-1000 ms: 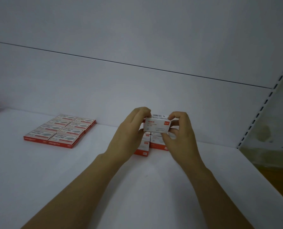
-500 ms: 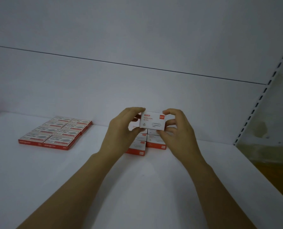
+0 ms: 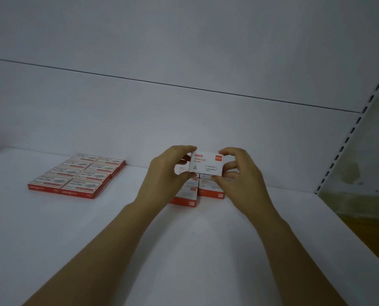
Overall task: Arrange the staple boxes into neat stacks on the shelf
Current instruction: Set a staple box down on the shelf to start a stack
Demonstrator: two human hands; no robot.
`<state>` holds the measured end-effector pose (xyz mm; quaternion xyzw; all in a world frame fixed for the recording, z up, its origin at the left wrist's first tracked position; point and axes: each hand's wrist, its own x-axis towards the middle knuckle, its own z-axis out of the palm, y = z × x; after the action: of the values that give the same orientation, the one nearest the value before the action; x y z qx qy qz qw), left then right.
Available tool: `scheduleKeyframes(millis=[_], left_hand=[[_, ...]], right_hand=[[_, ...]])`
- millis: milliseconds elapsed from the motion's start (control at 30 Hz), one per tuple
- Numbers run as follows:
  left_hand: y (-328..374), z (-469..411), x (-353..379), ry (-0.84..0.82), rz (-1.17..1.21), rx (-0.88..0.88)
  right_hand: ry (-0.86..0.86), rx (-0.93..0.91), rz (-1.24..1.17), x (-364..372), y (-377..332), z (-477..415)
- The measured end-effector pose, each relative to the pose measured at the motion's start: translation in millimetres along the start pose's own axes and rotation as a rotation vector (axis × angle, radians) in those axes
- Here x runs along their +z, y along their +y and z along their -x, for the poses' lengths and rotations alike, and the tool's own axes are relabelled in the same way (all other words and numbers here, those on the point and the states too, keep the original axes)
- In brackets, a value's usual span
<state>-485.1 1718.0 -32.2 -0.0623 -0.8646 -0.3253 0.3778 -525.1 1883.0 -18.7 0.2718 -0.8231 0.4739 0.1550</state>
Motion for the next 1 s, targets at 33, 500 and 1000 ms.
scheduleKeyframes(millis=[33, 500, 1000], left_hand=[[-0.3, 0.4, 0.3, -0.001, -0.003, 0.004], [0.3, 1.4, 6.3, -0.085, 0.001, 0.014], [-28.4, 6.8, -10.4, -0.565, -0.229, -0.488]], right_hand=[[0.0, -0.002, 0.003, 0.1, 0.3, 0.2], [-0.114, -0.021, 0.076, -11.5, 6.6, -1.2], [-0.409, 0.245, 0.364, -12.9, 28.6, 7.7]])
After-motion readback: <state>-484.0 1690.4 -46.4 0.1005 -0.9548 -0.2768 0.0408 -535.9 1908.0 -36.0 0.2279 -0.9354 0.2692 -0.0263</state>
